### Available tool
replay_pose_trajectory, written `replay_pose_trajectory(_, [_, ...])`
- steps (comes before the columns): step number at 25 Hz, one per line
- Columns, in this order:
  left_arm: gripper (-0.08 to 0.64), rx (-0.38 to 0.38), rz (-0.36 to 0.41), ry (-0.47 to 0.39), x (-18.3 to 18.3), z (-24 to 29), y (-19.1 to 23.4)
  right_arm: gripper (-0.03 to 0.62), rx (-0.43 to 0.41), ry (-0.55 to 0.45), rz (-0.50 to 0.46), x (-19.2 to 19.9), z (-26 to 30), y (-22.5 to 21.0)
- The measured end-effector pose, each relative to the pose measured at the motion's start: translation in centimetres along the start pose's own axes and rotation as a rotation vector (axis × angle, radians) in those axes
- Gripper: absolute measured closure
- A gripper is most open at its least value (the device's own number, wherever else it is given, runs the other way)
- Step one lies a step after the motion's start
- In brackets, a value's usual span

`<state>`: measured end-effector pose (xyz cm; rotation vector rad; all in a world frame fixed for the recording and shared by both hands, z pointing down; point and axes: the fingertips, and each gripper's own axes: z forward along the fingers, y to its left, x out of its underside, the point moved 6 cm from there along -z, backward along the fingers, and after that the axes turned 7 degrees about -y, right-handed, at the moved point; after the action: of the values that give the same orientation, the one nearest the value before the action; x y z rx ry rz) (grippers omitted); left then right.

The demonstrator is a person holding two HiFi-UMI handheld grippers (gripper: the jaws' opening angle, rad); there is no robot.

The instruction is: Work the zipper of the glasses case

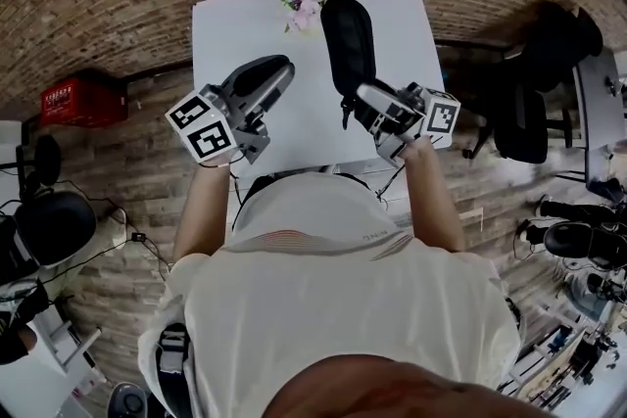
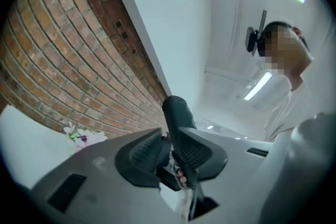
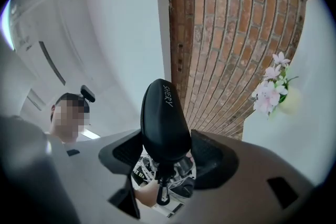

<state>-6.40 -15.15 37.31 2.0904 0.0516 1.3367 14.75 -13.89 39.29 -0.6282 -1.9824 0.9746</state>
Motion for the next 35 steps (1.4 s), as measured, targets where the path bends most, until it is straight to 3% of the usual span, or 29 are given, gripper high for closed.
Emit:
replay_pose_trajectory(2, [0.367,0.097,-0.052,-0.003,-0.3,0.1,-0.5,0.258,-0.047,0.015,0.031,0.6,0.5,0.6])
replay_pose_trajectory(4, [0.302,0.171,-0.069,0.013,-0.6,0.5,-1.0,0.258,-0.073,0.033,0.056,1.2,1.0,1.0])
replay_pose_trajectory(10, [0.253,0.382,-0.097,0.017,-1.3,2.2,-2.6,0.258,-0.125,0.117,0.097,3.4,2.1,2.0])
replay_pose_trajectory(15, [0.245,0.506,-0.167,0.015,-1.1,3.0,-3.6,0.258,-0.171,0.165,0.127,4.9,2.8,2.7])
replay_pose_trajectory(26, [0.245,0.593,-0.186,0.065,0.5,4.0,-6.2,0.258,-0.203,0.24,0.158,6.7,3.5,3.0])
replay_pose_trajectory(35, [0.245,0.564,-0.168,0.06,1.2,4.4,-6.3,0.258,-0.201,0.261,0.188,7.1,3.3,2.6])
